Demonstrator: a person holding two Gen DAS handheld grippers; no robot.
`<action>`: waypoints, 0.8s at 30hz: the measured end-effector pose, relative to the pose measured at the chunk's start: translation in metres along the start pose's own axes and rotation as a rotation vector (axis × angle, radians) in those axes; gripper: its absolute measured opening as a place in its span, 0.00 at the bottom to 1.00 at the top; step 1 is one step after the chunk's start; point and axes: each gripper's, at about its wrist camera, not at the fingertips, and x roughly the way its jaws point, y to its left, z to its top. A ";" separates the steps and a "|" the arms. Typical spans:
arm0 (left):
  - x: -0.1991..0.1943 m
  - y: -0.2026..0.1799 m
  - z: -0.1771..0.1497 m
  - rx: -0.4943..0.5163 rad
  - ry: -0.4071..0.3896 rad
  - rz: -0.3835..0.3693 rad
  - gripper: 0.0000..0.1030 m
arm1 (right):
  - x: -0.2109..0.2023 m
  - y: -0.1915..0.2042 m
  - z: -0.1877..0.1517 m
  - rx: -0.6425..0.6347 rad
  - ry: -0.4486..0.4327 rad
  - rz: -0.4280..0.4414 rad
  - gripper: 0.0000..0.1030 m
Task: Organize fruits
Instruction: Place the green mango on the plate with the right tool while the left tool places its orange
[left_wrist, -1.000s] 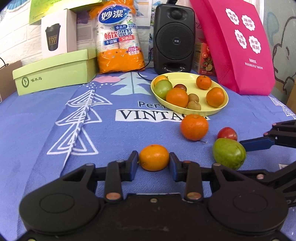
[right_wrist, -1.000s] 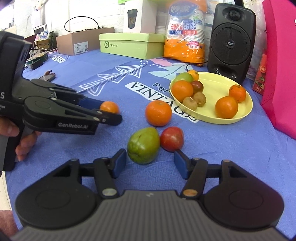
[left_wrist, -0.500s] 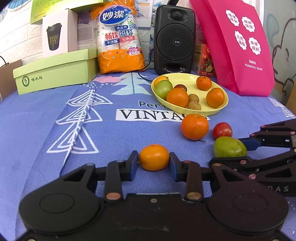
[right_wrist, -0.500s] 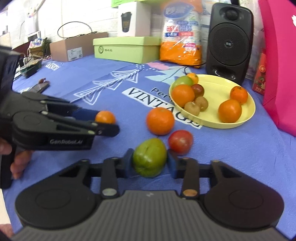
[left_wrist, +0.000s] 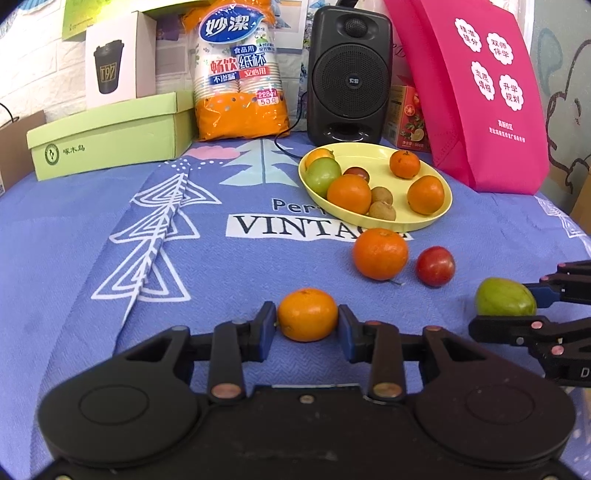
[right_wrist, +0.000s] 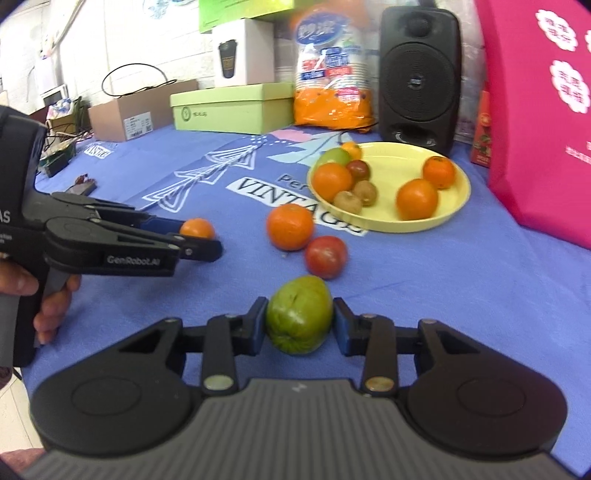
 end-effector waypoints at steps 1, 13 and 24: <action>-0.001 -0.001 0.002 -0.001 0.004 -0.005 0.34 | -0.002 -0.002 0.000 0.004 -0.001 -0.007 0.35; -0.020 -0.022 0.039 0.082 -0.055 -0.026 0.33 | -0.020 -0.016 0.011 -0.001 -0.038 -0.032 0.35; -0.062 -0.016 0.068 0.155 -0.159 -0.089 0.33 | -0.041 -0.029 0.015 -0.020 -0.070 -0.065 0.35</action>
